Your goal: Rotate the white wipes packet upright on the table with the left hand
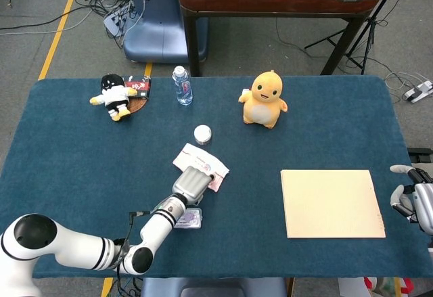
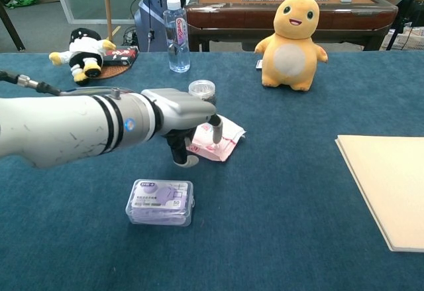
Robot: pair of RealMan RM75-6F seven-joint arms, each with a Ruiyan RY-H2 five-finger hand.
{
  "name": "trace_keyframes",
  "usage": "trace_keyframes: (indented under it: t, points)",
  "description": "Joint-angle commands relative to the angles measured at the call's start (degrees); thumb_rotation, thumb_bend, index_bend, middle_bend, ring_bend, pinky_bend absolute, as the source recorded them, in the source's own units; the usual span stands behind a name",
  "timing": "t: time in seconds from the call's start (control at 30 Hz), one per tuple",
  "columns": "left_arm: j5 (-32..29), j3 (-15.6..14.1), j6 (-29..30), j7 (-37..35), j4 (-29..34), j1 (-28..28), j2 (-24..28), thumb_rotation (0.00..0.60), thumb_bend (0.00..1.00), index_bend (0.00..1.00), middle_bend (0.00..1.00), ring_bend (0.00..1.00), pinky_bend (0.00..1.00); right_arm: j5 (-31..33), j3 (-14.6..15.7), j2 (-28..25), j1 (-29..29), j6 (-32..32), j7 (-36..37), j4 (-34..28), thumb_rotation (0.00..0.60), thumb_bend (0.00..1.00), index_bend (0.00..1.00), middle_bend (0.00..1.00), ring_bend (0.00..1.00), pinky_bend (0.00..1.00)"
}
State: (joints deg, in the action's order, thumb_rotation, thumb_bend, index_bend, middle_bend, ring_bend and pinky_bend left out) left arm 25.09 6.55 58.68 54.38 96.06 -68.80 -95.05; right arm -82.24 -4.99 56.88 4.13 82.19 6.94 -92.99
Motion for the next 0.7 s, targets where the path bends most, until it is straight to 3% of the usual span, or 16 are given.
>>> trace_keyframes:
  t: [0.03,0.7]
  points:
    - [-0.3,-0.9,1.0,0.7,1.2,0.1,0.7,0.600,0.40,0.28,1.00,1.00,1.00,0.0,0.0,0.0,0.0,-0.1,0.0,0.0,0.600,0.21,0.29,0.30,0.24,0.50]
    - [-0.7,-4.0,3.5,1.4,2.8,1.7,2.3,0.600,0.40,0.29,1.00,1.00,1.00,0.3,0.0,0.3,0.2,-0.4,-0.8,-0.1,0.600,0.21,0.29,0.30,0.24,0.50]
